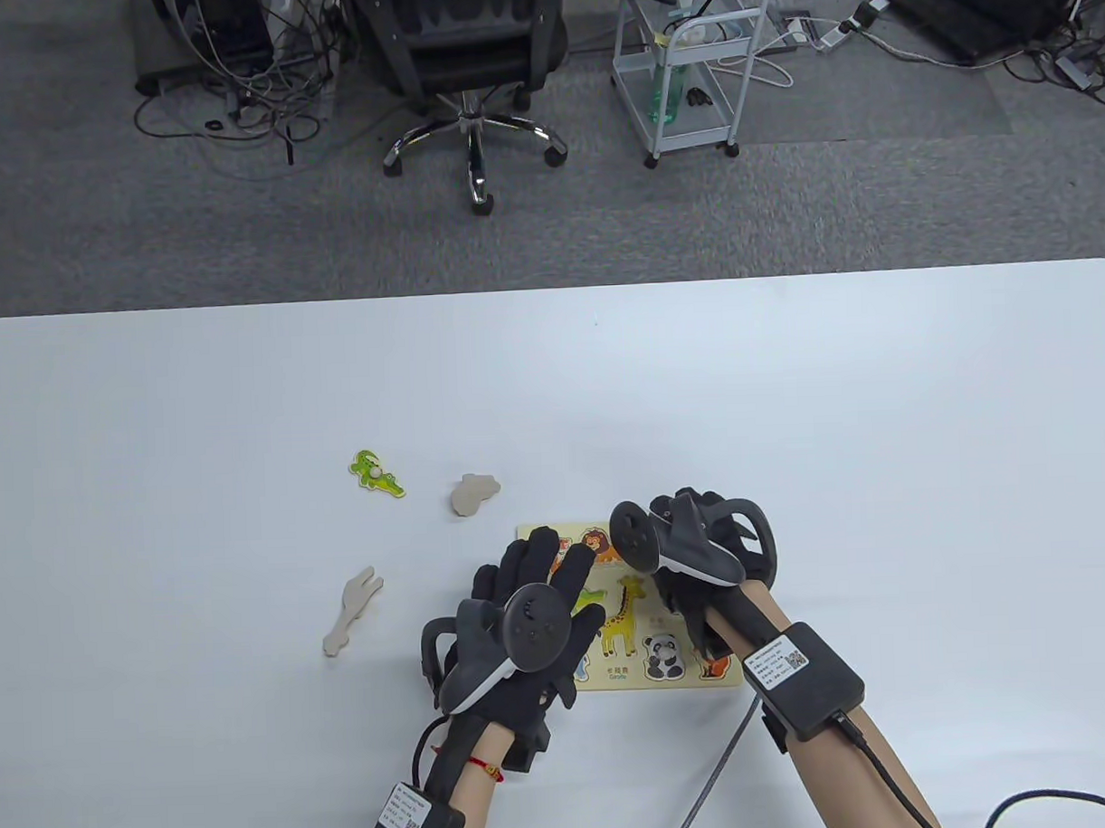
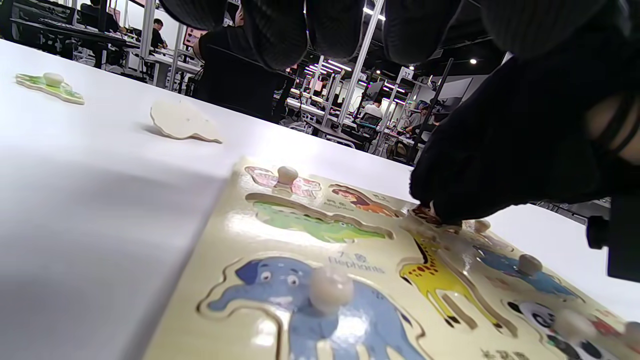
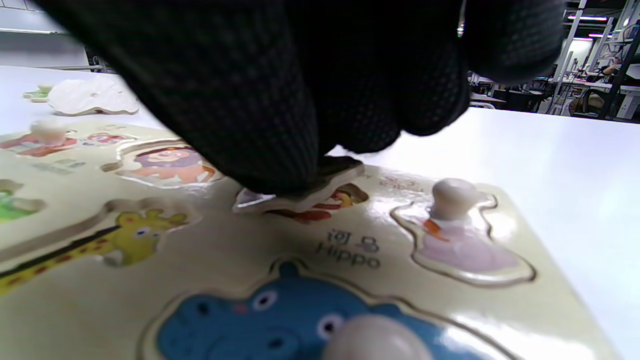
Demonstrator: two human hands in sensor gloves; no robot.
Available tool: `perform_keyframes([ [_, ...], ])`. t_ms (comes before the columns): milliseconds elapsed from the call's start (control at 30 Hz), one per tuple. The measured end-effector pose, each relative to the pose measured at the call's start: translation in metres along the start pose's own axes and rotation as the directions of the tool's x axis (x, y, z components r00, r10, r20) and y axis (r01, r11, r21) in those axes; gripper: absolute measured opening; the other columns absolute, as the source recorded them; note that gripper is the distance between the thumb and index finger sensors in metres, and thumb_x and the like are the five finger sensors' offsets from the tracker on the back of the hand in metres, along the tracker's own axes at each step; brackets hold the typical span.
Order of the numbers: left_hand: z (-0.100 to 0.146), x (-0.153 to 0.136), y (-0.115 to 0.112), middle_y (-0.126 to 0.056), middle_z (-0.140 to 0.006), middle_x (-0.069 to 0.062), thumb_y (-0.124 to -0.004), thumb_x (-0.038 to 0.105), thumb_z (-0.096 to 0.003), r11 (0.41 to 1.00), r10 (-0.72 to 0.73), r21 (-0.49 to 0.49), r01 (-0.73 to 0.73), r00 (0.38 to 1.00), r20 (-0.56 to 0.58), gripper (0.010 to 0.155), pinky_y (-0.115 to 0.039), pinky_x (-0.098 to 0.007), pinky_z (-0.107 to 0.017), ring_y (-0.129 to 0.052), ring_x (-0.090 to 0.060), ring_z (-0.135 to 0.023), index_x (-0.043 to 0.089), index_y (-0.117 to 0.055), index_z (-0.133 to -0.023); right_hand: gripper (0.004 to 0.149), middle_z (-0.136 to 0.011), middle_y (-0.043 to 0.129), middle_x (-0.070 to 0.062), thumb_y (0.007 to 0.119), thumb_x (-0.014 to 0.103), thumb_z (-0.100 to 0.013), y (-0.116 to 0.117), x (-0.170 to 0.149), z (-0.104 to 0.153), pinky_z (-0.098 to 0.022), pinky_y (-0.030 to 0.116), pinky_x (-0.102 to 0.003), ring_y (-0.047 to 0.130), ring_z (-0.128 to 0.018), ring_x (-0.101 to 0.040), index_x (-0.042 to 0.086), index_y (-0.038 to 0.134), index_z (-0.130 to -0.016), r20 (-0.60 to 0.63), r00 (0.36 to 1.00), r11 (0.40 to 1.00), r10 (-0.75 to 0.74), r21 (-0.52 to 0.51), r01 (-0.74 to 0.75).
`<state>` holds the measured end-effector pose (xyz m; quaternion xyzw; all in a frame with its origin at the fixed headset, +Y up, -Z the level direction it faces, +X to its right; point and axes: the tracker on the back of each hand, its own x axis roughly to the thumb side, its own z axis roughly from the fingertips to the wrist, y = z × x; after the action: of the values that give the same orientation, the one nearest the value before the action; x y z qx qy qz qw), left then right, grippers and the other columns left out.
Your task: Fit puzzle pieces into frame
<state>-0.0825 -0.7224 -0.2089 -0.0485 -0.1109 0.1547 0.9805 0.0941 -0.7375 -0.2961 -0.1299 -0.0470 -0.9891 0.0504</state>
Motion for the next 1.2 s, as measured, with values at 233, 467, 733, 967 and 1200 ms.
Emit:
perform_keyframes([
  [233,0.000,0.001,0.000,-0.047,-0.124,0.001,-0.064,0.063,-0.0468,1.000,-0.011,0.000,0.011,1.000,0.000,0.067,-0.046,-0.058,-0.079,-0.056,-0.033,-0.115,0.043,-0.053,-0.110,0.043,-0.072,0.100,-0.012,0.104,0.031,-0.036,0.003,-0.002,-0.002,-0.053,0.079,-0.056,0.095,-0.062,-0.038,0.015,0.096,-0.075,-0.019,1.000,1.000,-0.005,0.020,0.006],
  [467,0.001,0.002,-0.001,-0.047,-0.124,0.000,-0.065,0.063,-0.0468,1.000,-0.019,-0.002,0.019,1.000,-0.001,0.067,-0.046,-0.057,-0.079,-0.055,-0.034,-0.115,0.042,-0.054,-0.110,0.055,-0.091,0.091,-0.014,0.090,0.044,-0.041,-0.005,-0.009,0.004,-0.055,0.076,-0.058,0.091,-0.076,-0.042,0.018,0.084,-0.090,-0.005,1.000,0.993,-0.007,0.121,0.007],
  [733,0.002,0.014,-0.012,-0.046,-0.124,0.000,-0.067,0.062,-0.0469,0.990,-0.139,-0.022,0.139,0.990,0.013,0.068,-0.048,-0.054,-0.079,-0.056,-0.033,-0.114,0.042,-0.052,-0.110,0.066,-0.110,0.071,-0.013,0.086,0.047,-0.043,-0.045,-0.034,0.066,-0.067,0.063,-0.067,0.070,-0.100,-0.044,0.023,0.067,-0.102,0.051,0.990,0.991,-0.128,0.037,0.126],
  [967,0.004,0.036,-0.029,-0.044,-0.124,0.001,-0.067,0.062,-0.0468,0.968,-0.225,-0.095,0.231,0.972,0.074,0.068,-0.046,-0.055,-0.079,-0.054,-0.033,-0.115,0.042,-0.051,-0.110,0.071,-0.115,0.060,-0.012,0.087,0.046,-0.044,-0.053,-0.048,0.123,-0.071,0.052,-0.071,0.056,-0.106,-0.043,0.025,0.059,-0.106,0.099,0.917,0.917,-0.387,-0.062,0.394],
  [1200,0.008,0.047,-0.032,-0.045,-0.124,0.001,-0.067,0.062,-0.0468,0.956,-0.274,-0.084,0.283,0.956,0.104,0.068,-0.046,-0.055,-0.079,-0.054,-0.033,-0.115,0.042,-0.051,-0.110,0.071,-0.116,0.057,-0.013,0.088,0.045,-0.044,-0.031,-0.057,0.138,-0.072,0.048,-0.071,0.051,-0.107,-0.043,0.025,0.058,-0.106,0.151,0.855,0.828,-0.496,-0.216,0.518],
])
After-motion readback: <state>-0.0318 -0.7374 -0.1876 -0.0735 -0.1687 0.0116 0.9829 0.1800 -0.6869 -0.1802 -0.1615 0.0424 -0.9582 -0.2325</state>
